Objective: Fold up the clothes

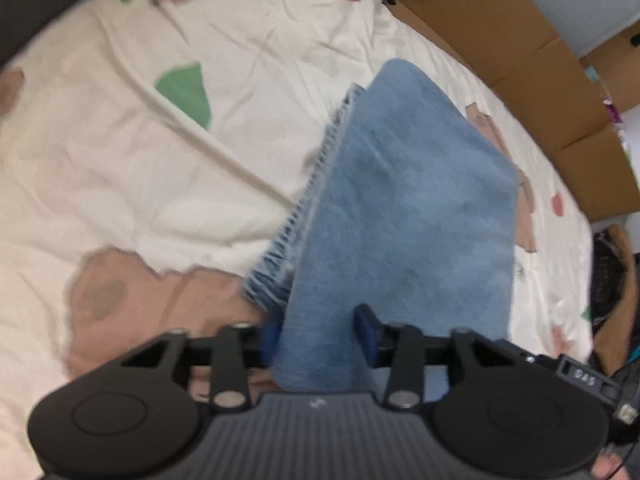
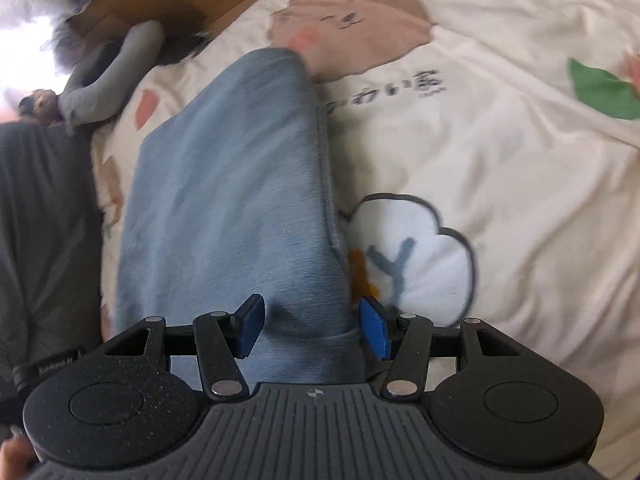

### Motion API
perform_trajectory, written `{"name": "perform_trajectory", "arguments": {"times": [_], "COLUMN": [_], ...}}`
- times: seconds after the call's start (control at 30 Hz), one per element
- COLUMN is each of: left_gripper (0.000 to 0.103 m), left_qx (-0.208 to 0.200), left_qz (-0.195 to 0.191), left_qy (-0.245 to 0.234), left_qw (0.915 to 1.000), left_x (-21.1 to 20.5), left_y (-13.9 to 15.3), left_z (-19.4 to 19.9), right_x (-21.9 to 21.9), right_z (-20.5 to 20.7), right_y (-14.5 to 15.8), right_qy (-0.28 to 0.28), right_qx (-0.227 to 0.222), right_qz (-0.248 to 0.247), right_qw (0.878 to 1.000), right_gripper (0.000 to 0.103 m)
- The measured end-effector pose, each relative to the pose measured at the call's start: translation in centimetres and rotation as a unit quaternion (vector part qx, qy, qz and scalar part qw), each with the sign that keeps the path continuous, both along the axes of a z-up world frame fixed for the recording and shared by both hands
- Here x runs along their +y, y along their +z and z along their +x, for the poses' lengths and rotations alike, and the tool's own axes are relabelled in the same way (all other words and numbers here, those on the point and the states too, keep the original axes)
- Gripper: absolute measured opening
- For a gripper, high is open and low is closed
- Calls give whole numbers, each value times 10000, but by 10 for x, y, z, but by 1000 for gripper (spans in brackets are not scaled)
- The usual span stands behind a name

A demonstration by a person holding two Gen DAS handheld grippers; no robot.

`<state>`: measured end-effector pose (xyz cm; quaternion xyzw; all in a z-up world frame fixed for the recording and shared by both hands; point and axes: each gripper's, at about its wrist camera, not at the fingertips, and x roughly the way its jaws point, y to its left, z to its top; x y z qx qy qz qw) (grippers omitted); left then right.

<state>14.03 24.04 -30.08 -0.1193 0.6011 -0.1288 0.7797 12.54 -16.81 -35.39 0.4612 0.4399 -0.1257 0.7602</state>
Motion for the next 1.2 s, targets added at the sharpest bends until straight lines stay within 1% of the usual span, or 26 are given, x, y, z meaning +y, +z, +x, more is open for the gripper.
{"name": "perform_trajectory", "arguments": {"times": [0.07, 0.13, 0.2, 0.3, 0.4, 0.5, 0.63, 0.73, 0.8, 0.87, 0.9, 0.97, 1.0, 1.07, 1.13, 1.2], "left_gripper": [48, 55, 56, 57, 57, 57, 69, 75, 78, 78, 77, 73, 72, 68, 65, 62], "left_qx": [-147, -240, -317, -340, -332, -191, -34, 103, 252, 415, 415, 356, 340, 316, 302, 307], "left_qz": [50, 38, -13, -102, -261, -434, -676, -836, -982, -1194, -1206, -1138, -1100, -1033, -975, -955], "left_qy": [-50, -14, 13, -21, -166, -135, -66, -101, -38, 69, 41, -77, -123, -206, -292, -318], "left_qw": [9999, 9997, 9995, 9994, 9990, 9988, 9977, 9964, 9948, 9920, 9918, 9928, 9933, 9939, 9944, 9945], "left_x": [5, 11, 15, 10, -3, -11, -15, -15, -11, -7, -7, -10, -11, -14, -16, -17], "left_y": [10, 14, 17, 10, -3, -20, -38, -50, -58, -66, -66, -64, -63, -59, -55, -51], "left_z": [1, 6, 14, 33, 52, 65, 78, 80, 80, 79, 78, 77, 77, 77, 76, 74], "right_x": [0, -2, -6, -10, -16, -23, -29, -32, -34, -36, -38, -37, -37, -38, -40, -41], "right_z": [5, 10, 14, 18, 23, 34, 47, 52, 56, 59, 61, 63, 65, 65, 64, 63], "right_y": [0, -1, -3, -9, -11, -18, -24, -31, -35, -38, -38, -35, -33, -29, -24, -18], "right_qy": [137, 208, 263, 260, 171, 177, 216, 158, 181, 203, 221, 312, 357, 433, 496, 483], "right_qx": [-40, -66, -58, -16, -103, -136, -248, -398, -495, -550, -557, -540, -531, -569, -626, -643], "right_qz": [13, 40, 29, 17, -43, 92, 131, 230, 268, 342, 391, 358, 342, 313, 284, 290], "right_qw": [9999, 9998, 9996, 9997, 9998, 9997, 9994, 9988, 9982, 9977, 9974, 9974, 9974, 9969, 9964, 9963], "right_gripper": [60, 60, 60, 60, 60, 61, 63, 65, 65, 65, 62, 52, 48, 33, 27, 23]}}
